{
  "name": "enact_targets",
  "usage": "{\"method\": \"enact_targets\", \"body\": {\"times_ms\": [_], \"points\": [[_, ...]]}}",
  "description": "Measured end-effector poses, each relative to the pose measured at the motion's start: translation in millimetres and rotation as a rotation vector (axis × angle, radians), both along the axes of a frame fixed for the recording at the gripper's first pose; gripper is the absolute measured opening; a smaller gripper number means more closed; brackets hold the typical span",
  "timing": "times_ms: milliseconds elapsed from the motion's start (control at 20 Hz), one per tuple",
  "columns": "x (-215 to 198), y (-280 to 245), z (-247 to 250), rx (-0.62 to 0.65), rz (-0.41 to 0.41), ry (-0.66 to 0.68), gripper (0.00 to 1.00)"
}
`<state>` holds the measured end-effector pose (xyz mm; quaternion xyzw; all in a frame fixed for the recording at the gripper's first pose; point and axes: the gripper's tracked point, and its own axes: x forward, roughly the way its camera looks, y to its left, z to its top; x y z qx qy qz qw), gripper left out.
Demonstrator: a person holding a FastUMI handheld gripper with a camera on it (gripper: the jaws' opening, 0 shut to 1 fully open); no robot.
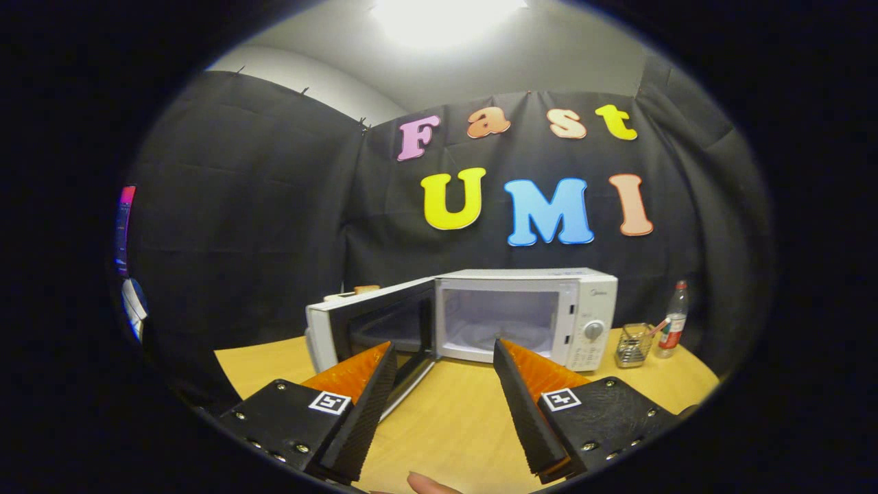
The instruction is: Open the microwave, put the food inside, and close the microwave door.
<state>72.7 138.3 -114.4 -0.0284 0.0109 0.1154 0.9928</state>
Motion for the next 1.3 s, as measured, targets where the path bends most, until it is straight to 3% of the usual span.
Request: {"method": "enact_targets", "body": {"times_ms": [250,550,800,1100,1200,1250,1300], "points": [[17,-76,-11,-0.074,-0.125,-0.041,0.86],[45,-145,-53,0.008,-0.195,0.036,0.85],[69,-183,-101,0.233,-0.221,0.175,0.86],[86,-191,-144,0.513,-0.172,0.349,0.84],[86,-186,-148,0.622,-0.134,0.377,0.72],[88,-188,-153,0.656,-0.130,0.384,0.50],[88,-184,-152,0.694,-0.099,0.390,0.49]]}}
